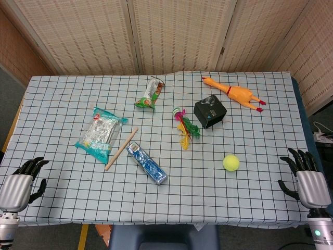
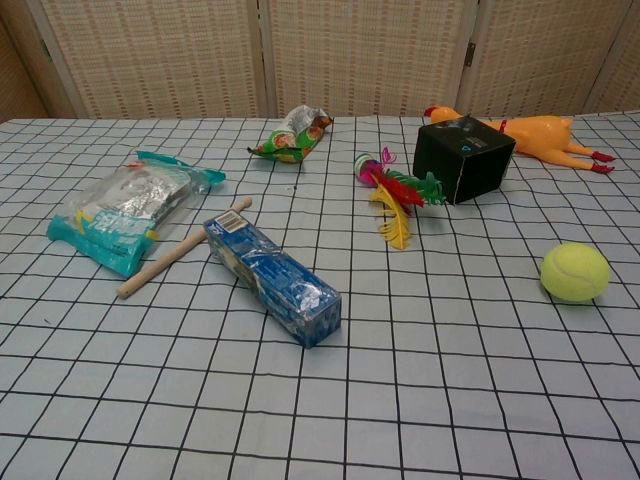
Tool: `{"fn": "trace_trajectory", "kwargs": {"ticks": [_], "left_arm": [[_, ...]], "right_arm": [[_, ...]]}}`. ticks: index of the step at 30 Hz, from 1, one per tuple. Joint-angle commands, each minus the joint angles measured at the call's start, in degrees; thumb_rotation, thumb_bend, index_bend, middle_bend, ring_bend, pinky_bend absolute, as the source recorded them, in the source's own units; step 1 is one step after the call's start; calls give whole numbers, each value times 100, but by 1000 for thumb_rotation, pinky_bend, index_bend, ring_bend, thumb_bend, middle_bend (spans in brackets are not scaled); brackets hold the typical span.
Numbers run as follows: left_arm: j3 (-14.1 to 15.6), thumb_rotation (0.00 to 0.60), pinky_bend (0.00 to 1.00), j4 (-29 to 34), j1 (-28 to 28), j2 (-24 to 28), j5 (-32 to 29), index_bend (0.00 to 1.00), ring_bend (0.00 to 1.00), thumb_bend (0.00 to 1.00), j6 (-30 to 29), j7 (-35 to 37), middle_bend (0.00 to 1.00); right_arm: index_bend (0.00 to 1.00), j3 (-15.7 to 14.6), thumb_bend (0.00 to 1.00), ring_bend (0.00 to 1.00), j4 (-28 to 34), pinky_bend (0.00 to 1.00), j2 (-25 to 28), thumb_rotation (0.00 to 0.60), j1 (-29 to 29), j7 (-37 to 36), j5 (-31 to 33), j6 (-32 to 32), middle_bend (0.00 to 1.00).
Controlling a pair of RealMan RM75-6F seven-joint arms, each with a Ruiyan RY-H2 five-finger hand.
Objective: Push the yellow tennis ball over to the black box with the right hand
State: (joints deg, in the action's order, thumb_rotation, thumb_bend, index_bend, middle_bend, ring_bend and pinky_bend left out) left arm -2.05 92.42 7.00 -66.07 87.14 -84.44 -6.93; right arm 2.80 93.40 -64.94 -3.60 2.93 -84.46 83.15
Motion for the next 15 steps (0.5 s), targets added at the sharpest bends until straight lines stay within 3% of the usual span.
{"fn": "trace_trajectory", "kwargs": {"ticks": [1,12,15], "left_arm": [[7,600,413,6,3,4,-5,227,174,499,15,-1,153],[7,600,413,16,3,23,-28,227,173,498,32,49,152],[36,600,413,-11,1,36,-66,227,173,499,98,95,151]], "right_arm": [[248,-13,203,0,-1,0,-2,600,-12,28,7,-40,61],[243,-39,209,0,-16,0,-54,600,-56,87,-33,-111,62],[238,-89,327,0,-165,0,-210,600,-124,231,-229,-122,62]]}}
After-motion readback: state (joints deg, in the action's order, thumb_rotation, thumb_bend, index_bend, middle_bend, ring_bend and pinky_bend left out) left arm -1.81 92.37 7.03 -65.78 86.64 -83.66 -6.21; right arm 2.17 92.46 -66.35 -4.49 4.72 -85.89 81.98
